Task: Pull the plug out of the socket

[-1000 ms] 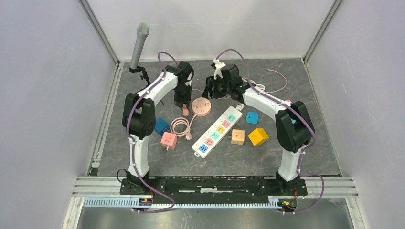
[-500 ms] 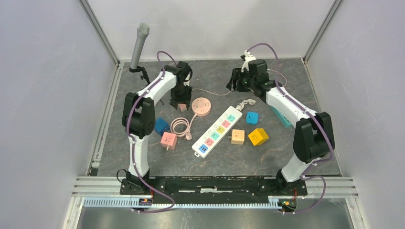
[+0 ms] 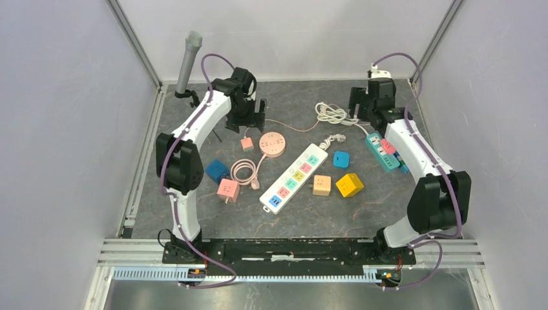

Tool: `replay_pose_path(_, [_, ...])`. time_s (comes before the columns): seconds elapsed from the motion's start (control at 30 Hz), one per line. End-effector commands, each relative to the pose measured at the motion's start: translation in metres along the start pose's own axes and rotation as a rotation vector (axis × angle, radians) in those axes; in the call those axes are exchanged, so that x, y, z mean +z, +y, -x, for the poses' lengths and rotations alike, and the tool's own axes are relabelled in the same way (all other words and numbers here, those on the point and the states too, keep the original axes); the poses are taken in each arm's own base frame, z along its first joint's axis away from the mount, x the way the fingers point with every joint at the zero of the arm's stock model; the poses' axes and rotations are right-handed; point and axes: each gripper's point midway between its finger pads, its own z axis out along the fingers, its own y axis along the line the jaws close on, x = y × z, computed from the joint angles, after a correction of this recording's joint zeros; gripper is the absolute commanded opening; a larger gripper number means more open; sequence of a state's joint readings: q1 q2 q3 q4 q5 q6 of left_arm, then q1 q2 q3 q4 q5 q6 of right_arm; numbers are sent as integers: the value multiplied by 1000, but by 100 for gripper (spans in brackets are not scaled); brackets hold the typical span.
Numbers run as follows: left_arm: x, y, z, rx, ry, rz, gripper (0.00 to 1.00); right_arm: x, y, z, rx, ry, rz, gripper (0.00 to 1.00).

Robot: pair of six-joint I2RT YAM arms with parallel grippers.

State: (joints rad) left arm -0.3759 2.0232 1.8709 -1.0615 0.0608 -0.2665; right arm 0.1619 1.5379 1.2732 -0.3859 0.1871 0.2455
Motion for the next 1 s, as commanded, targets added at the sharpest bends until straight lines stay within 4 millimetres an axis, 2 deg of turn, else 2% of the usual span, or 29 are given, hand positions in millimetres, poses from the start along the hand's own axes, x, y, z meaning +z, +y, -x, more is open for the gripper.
replay_pose_path(0.0, [-53,-19,31,26,-175,-103,100,-17,-73,1,-18,-15,-241,91])
replay_pose_path(0.3, [-76,-28,38,-14,-282,-157,100,-1,-137,-49,118,45,-266,89])
replay_pose_path(0.5, [-65,-37,26,-27,-251,-223,100,11,-139,-60,70,110,-159,88])
replay_pose_path(0.57, [-62,-39,23,-28,-233,-237,100,16,-137,-69,56,131,-117,88])
replay_pose_path(0.67, [-62,-43,20,-18,-223,-259,100,23,-123,-82,-6,207,17,82])
replay_pose_path(0.7, [-62,-43,19,-17,-220,-262,100,25,-122,-80,-26,225,33,81])
replay_pose_path(0.87, [-60,-43,12,-18,-202,-271,100,32,-133,-93,-110,307,17,78])
replay_pose_path(0.97, [-58,-41,7,-19,-192,-265,100,31,-131,-96,-152,305,47,75])
